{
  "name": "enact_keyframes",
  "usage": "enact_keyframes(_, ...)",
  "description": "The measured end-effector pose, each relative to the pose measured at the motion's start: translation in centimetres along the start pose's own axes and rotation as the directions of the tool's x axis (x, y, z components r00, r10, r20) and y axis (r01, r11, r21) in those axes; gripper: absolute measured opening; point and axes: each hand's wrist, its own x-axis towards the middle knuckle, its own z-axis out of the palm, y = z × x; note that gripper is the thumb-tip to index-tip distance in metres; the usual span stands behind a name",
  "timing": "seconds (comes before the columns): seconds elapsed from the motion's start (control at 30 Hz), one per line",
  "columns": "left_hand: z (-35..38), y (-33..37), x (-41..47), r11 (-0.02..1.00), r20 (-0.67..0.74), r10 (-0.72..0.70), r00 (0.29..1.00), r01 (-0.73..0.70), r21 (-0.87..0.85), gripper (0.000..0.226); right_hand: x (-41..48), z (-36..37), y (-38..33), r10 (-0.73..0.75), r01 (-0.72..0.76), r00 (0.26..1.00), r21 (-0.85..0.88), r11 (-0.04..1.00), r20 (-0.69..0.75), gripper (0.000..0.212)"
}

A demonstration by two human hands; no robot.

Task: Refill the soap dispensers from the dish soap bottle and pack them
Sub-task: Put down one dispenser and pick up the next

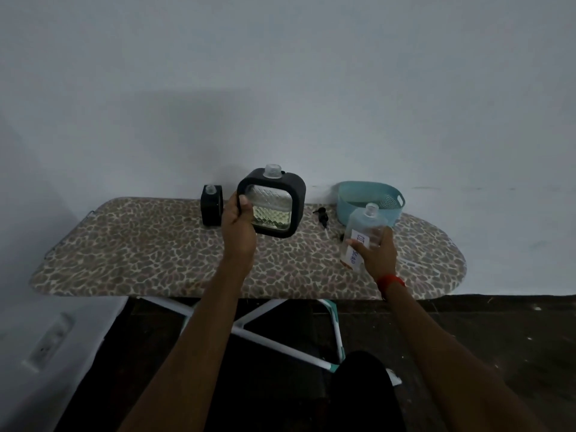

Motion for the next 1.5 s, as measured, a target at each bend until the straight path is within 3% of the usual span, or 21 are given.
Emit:
enact_keyframes(0.1, 0.1, -0.3, -0.2, 1.0, -0.003, 0.007, 1.0, -0.007, -0.001, 0.028, 0.2, -0.1, 0.5, 0.012, -0.012, 1.0, -0.011, 1.0, 0.016, 0.071)
enact_keyframes(0.23, 0.3, 0.0, -0.5, 1.0, -0.012, -0.007, 1.0, 0.007, -0.004, 0.027, 0.0, -0.6, 0.9, 0.024, -0.022, 0.999, -0.056, 0.998, 0.037, 0.097)
enact_keyframes(0.37, 0.4, 0.1, -0.6, 1.0, -0.019, -0.014, 1.0, 0.014, 0.0, 0.03, -1.1, -1.1, 0.5, 0.012, -0.012, 0.999, -0.002, 1.0, 0.049, 0.11)
enact_keyframes(0.47, 0.4, 0.1, -0.7, 1.0, -0.012, -0.022, 1.0, 0.022, -0.01, 0.029, -1.8, -1.8, 0.1, -0.062, 0.061, 0.997, -0.016, 0.998, -0.046, 0.12)
enact_keyframes(0.53, 0.4, 0.1, -0.8, 0.999, -0.009, -0.039, 0.999, 0.038, -0.02, 0.029, -2.7, -2.4, -1.3, -0.179, 0.172, 0.969, -0.057, 0.983, -0.17, 0.107)
enact_keyframes(0.6, 0.4, 0.1, -0.9, 0.998, -0.012, -0.049, 0.999, 0.049, -0.035, 0.029, -4.1, -2.8, -4.5, -0.359, 0.36, 0.895, -0.045, 0.932, -0.265, 0.078)
enact_keyframes(0.67, 0.5, -0.3, -0.9, 0.996, -0.016, -0.077, 0.997, 0.076, -0.045, 0.029, -6.0, -2.5, -8.9, -0.459, 0.476, 0.867, 0.048, 0.878, -0.191, 0.06)
enact_keyframes(0.77, 0.5, -1.1, -0.7, 0.998, 0.0, -0.066, 0.998, 0.066, 0.011, 0.032, -7.7, -0.3, -14.0, -0.414, 0.39, 0.903, 0.189, 0.901, 0.112, 0.065)
enact_keyframes(0.87, 0.4, -1.4, -0.8, 0.994, 0.023, -0.105, 0.994, 0.106, -0.028, 0.034, -7.8, 2.2, -15.5, -0.377, 0.312, 0.872, 0.238, 0.92, 0.313, 0.077)
enact_keyframes(1.0, 0.3, -1.2, -1.0, 0.993, 0.001, -0.112, 0.994, 0.112, -0.036, 0.035, -7.1, 3.6, -15.4, -0.396, 0.342, 0.87, 0.217, 0.914, 0.295, 0.063)
enact_keyframes(1.27, -0.2, -2.3, 0.2, 0.997, 0.143, -0.07, 0.987, 0.074, -0.029, 0.032, -6.5, 4.3, -13.9, -0.311, 0.256, 0.922, 0.24, 0.936, 0.23, 0.052)
enact_keyframes(1.4, -1.2, -4.3, 1.8, 0.989, 0.253, -0.021, 0.967, -0.016, 0.144, 0.044, -6.6, 5.0, -12.9, -0.241, 0.211, 0.964, 0.225, 0.951, 0.112, 0.048)
enact_keyframes(1.5, -2.2, -8.1, 2.6, 0.825, 0.239, -0.027, 0.971, -0.113, 0.554, 0.044, -6.0, 5.8, -12.1, -0.192, 0.18, 0.981, 0.228, 0.957, 0.034, 0.047)
